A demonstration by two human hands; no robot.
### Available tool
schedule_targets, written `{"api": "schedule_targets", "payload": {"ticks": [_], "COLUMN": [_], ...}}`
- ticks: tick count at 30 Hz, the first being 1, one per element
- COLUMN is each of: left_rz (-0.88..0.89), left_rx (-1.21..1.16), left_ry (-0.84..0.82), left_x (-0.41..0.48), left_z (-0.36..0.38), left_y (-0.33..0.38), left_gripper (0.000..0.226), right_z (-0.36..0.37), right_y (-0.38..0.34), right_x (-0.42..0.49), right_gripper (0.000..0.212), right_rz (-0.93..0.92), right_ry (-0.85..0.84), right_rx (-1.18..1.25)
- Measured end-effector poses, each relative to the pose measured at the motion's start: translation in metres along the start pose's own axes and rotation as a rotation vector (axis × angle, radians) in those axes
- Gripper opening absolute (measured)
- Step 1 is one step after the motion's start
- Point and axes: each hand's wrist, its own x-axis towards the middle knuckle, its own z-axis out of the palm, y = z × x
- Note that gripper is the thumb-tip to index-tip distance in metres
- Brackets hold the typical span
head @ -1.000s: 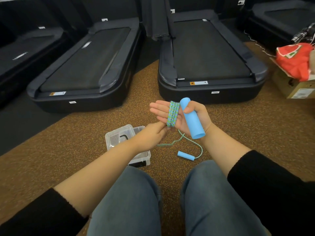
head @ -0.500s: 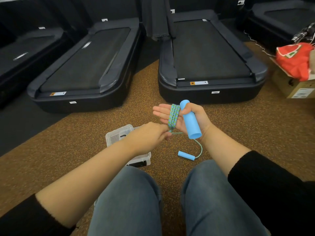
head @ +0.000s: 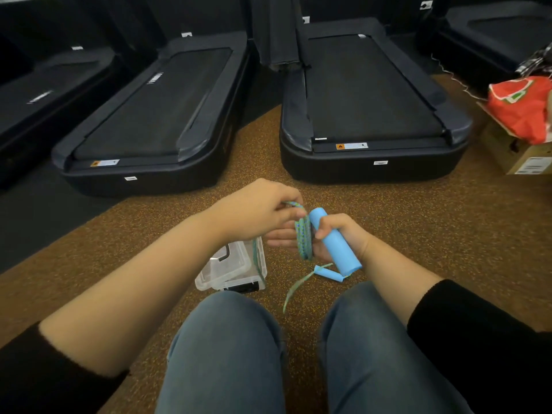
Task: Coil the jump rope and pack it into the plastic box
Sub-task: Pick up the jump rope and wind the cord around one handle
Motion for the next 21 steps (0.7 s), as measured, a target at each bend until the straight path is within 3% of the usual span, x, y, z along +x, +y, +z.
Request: {"api": "schedule_targets", "payload": {"ticks": [4,14,17,21], "left_rz": [-0.068,-0.108,-0.119,-0.163], "left_rx": [-0.097,-0.219,-0.267,-0.419], "left_ry": [0.006,-0.002,-0.004,-0.021], "left_x": [0.004,0.011,0.013,0.014], "left_z": [-0.002,0.005,0.007,0.011], "left_y": [-0.010,-0.024,-0.027,-0.031], "left_gripper": [0.016,0.014,0.017,0.025], "right_z": [0.010,0.007,0.015,0.018], "right_y": [-0.004,-0.012,-0.017,-0.022], "right_x": [-0.011,-0.010,-0.014,-0.017], "right_gripper": [0.056,0.063,0.058,0.055], "right_rz": [0.049,0.032,0.022,0.038], "right_ry": [-0.362,-0.270,-0.310,-0.490], "right_rx": [0.121,0.103,0.112,0.129]}}
